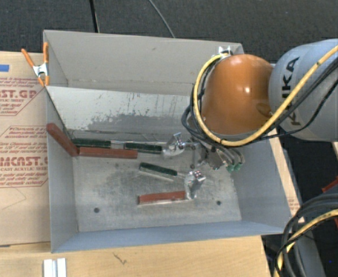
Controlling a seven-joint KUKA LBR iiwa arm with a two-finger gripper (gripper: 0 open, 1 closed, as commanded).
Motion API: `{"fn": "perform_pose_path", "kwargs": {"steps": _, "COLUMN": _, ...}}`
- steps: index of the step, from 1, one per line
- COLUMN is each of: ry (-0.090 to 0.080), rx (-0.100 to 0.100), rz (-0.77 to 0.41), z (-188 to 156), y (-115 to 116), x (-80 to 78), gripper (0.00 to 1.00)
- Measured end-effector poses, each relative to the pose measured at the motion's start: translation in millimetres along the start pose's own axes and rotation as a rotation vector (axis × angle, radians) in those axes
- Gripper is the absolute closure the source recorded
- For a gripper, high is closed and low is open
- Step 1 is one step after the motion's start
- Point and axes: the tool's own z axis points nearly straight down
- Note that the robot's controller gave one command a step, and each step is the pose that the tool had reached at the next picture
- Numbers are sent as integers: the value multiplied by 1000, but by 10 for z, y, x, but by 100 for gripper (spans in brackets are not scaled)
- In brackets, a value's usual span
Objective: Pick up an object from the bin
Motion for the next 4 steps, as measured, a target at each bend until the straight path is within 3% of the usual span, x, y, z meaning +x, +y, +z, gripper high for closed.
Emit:
{"fn": "perform_pose_path", "kwargs": {"steps": 1, "ry": 0, "rx": 0, "rz": 0, "z": 0, "y": 0, "x": 0, "gripper": 0}}
{"fn": "perform_pose_path", "kwargs": {"steps": 2, "ry": -20, "rx": 4, "rz": -7, "z": 1228, "y": 133, "x": 179, "gripper": 100}}
{"fn": "perform_pose_path", "kwargs": {"steps": 3, "ry": 10, "rx": 2, "rz": -7, "z": 1259, "y": 127, "x": 259, "gripper": 0}}
{"fn": "perform_pose_path", "kwargs": {"steps": 4, "ry": 9, "rx": 2, "rz": -6, "z": 1259, "y": 127, "x": 255, "gripper": 0}}
